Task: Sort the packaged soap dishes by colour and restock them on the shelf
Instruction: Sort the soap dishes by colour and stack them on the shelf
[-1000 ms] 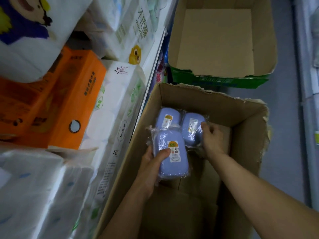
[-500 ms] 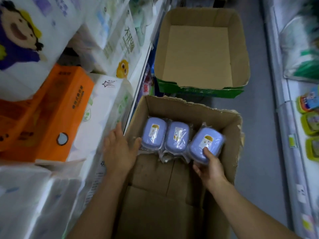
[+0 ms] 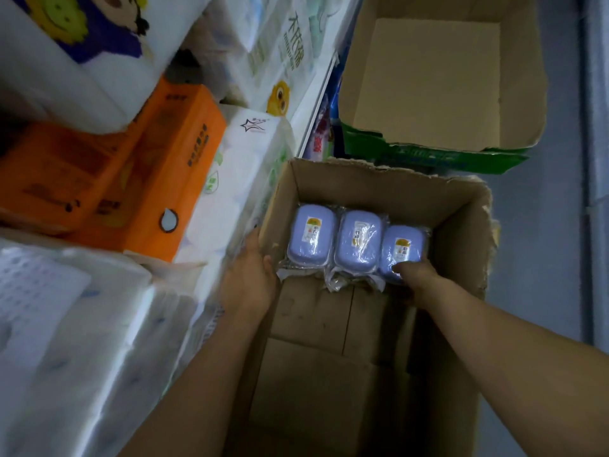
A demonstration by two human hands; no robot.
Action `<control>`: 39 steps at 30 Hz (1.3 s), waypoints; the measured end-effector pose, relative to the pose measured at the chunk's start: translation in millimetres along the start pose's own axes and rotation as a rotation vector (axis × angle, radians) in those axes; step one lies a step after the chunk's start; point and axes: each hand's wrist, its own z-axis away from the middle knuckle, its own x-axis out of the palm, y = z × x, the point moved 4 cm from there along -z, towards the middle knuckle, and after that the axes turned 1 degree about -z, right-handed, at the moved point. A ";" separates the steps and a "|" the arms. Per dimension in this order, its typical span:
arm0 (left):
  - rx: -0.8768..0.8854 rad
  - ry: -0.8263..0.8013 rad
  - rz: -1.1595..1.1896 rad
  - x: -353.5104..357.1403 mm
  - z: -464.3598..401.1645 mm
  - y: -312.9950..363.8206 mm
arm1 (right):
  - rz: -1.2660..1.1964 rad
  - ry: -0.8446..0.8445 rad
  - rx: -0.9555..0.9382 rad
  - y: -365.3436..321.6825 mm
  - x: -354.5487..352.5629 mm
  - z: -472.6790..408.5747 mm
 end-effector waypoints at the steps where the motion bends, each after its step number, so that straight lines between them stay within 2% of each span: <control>1: 0.001 -0.026 0.016 -0.4 0.5 0.9 | 0.093 -0.010 -0.011 -17.2 -2.0 34.1; 3: 0.008 -0.087 0.072 -3.7 5.6 5.4 | 0.324 0.000 -0.099 -39.6 -7.1 71.7; 6: 0.041 -0.133 0.053 -16.0 25.2 12.9 | 0.585 -0.075 -0.337 -53.4 -6.9 107.0; 8: 0.045 -0.126 -0.039 -27.9 46.6 17.2 | 0.801 -0.104 -0.482 -51.7 -7.4 114.6; 12: 0.012 -0.114 -0.242 -56.2 105.3 30.0 | 1.137 -0.170 -0.613 -52.7 -26.9 227.9; 15: -0.039 -0.071 -0.235 -75.3 160.9 34.0 | 1.275 -0.186 -0.784 -41.8 -44.1 292.2; 18: -0.081 0.081 -0.223 -96.8 227.8 35.1 | 1.436 -0.178 -1.004 -21.9 -58.2 352.7; 22: -0.127 0.261 -0.239 -122.6 323.0 30.2 | 1.459 -0.190 -1.307 20.1 -72.1 417.9; 25: -0.175 0.462 -0.199 -142.3 397.1 15.8 | 1.388 -0.299 -1.539 54.3 -74.4 465.1; 27: -0.248 0.532 -0.163 -150.4 446.2 -0.1 | 1.277 -0.409 -1.680 77.5 -71.6 497.0; 33: -0.529 0.674 -0.153 -161.0 589.0 -57.3 | 1.155 -0.704 -1.888 156.8 -39.4 588.7; 39: -0.750 0.758 -0.161 -155.9 725.2 -123.9 | 1.205 -0.898 -2.078 265.0 -3.6 682.1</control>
